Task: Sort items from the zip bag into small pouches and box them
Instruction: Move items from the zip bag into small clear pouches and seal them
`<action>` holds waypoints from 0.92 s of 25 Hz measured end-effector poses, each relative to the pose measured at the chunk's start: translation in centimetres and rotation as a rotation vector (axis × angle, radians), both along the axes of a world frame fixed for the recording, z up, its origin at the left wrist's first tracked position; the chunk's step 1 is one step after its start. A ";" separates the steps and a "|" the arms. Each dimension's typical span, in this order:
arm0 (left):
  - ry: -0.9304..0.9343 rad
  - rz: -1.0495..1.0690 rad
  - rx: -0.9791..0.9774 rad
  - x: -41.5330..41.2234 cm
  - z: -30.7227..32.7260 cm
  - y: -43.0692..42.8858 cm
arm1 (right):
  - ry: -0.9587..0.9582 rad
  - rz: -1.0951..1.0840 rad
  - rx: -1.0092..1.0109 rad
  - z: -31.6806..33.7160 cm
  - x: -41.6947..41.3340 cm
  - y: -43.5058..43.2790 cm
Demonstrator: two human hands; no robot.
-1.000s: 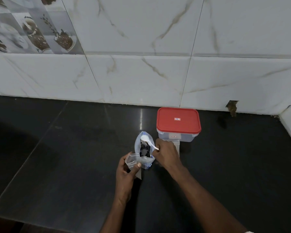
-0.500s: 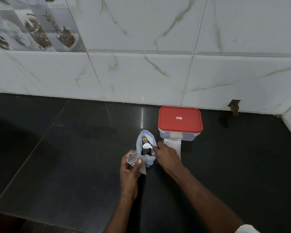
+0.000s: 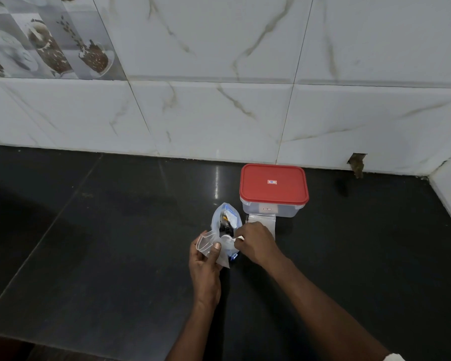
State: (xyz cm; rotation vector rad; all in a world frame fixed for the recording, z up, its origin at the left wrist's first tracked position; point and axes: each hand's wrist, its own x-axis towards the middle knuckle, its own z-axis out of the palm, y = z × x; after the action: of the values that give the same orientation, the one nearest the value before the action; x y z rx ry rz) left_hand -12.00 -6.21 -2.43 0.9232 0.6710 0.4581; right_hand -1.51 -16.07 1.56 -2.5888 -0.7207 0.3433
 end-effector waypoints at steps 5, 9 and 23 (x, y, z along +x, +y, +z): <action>0.029 -0.061 0.107 -0.2 0.1 0.1 | 0.263 -0.350 0.322 0.7 0.6 -1.0; 0.106 -0.141 0.293 -1.0 0.6 1.0 | 0.344 -0.475 0.529 1.6 0.5 -2.0; 0.150 -0.270 0.414 0.9 1.2 1.8 | -0.741 0.259 0.257 -1.6 -4.7 -3.4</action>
State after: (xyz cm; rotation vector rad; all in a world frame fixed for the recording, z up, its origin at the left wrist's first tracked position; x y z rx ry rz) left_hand -11.11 -4.41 -1.20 1.4307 0.5851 0.2910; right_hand -6.20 -19.46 -0.01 -2.3430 -1.2507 -0.6367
